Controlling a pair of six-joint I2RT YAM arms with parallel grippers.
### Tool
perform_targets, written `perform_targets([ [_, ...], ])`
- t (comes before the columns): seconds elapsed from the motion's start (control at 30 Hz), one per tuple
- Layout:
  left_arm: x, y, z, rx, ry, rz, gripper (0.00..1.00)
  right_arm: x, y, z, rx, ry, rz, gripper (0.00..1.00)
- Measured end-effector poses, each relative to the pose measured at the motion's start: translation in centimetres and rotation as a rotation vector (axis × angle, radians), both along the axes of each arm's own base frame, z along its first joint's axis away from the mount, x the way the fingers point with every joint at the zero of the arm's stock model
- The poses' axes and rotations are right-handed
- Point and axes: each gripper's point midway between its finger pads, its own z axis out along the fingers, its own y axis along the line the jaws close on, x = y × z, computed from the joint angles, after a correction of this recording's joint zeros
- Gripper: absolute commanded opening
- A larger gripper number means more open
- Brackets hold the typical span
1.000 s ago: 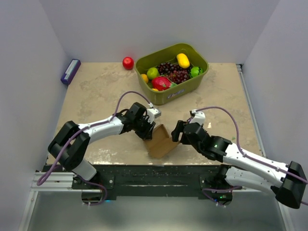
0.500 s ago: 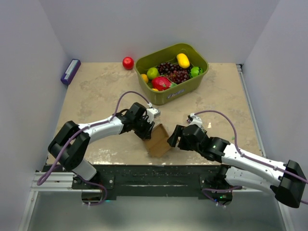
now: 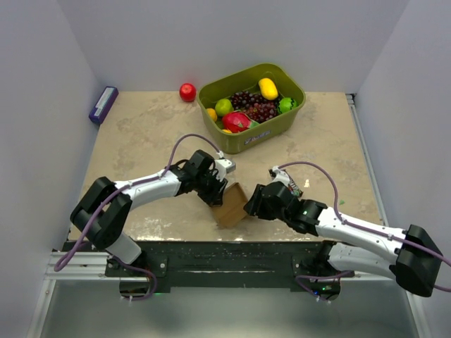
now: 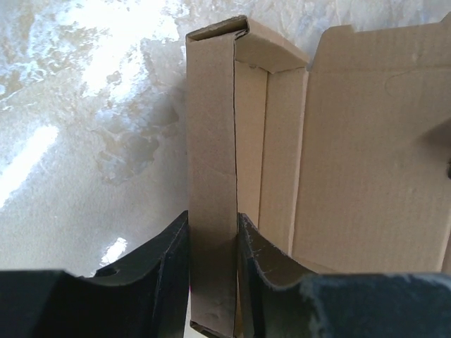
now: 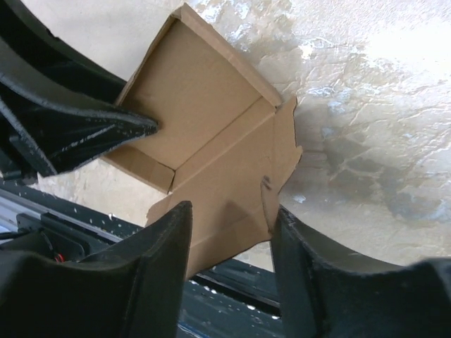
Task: Fold the paper box
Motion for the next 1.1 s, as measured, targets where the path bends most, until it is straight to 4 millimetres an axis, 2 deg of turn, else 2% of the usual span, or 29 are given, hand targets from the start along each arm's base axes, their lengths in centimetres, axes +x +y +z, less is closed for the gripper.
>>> perform_targets([
  [0.1, -0.2, -0.2, 0.2, -0.016, 0.007, -0.014, 0.42, 0.2, 0.3, -0.1, 0.001, -0.005, 0.004, 0.40],
  [0.23, -0.3, -0.7, 1.4, -0.055, -0.012, -0.031, 0.59, 0.6, 0.7, -0.1, 0.024, -0.031, 0.009, 0.31],
  [0.4, 0.0, -1.4, 3.2, -0.114, -0.051, -0.045, 0.69, 0.6, 0.4, -1.0, 0.007, -0.042, 0.016, 0.22],
  [0.57, 0.8, -1.3, 5.3, -0.170, -0.094, -0.021, 0.73, 0.8, 0.2, -1.0, -0.015, -0.064, 0.029, 0.19],
  [0.77, 2.2, -0.6, 10.0, -0.339, -0.181, 0.037, 0.75, 1.0, -0.1, -1.2, -0.042, -0.079, 0.032, 0.18],
  [0.83, 2.5, -0.4, 11.1, -0.387, -0.190, 0.048, 0.75, 1.0, -0.1, -1.5, -0.051, -0.075, 0.035, 0.18],
  [0.93, 2.7, -0.4, 11.6, -0.438, -0.182, 0.058, 0.73, 1.0, -0.1, -1.6, -0.054, -0.075, 0.036, 0.17],
  [1.1, 1.6, -0.4, 10.7, -0.460, -0.125, 0.049, 0.73, 1.1, -0.1, -1.6, -0.061, -0.082, 0.045, 0.16],
])
